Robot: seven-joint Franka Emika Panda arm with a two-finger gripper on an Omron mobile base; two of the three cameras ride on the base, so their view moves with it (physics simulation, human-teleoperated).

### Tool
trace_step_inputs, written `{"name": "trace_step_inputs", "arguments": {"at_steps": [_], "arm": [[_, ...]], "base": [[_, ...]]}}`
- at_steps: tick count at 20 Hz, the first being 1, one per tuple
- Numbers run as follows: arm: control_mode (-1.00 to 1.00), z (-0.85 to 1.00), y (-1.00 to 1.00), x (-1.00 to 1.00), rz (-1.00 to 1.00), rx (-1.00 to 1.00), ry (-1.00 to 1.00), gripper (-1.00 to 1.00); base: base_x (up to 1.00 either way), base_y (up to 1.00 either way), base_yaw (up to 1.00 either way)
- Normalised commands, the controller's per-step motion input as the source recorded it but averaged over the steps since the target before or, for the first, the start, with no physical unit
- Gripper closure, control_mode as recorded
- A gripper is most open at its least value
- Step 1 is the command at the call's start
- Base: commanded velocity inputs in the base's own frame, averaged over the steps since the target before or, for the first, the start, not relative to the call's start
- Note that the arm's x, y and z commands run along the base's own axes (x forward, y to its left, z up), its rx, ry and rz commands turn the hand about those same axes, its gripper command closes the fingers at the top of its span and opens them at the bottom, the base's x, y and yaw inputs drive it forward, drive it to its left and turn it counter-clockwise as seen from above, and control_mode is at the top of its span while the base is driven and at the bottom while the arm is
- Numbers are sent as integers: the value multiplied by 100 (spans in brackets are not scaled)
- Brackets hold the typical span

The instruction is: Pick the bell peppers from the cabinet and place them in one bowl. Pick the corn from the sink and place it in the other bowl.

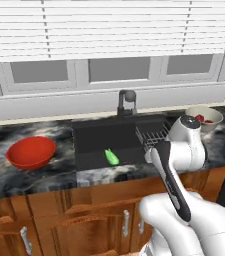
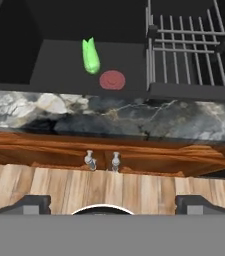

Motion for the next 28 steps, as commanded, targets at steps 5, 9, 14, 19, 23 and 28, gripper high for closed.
{"name": "trace_step_inputs", "arguments": {"at_steps": [5, 9, 14, 19, 23, 28], "arm": [[100, 0, 0, 0, 0, 0, 0, -100], [100, 0, 0, 0, 0, 0, 0, -100], [100, 0, 0, 0, 0, 0, 0, -100], [100, 0, 0, 0, 0, 0, 0, -100], [100, 0, 0, 0, 0, 0, 0, -100], [100, 0, 0, 0, 0, 0, 0, -100]], "base": [[3, 49, 0], [18, 58, 0], [47, 25, 0], [75, 0, -1], [69, 0, -12], [38, 2, -25]]}}
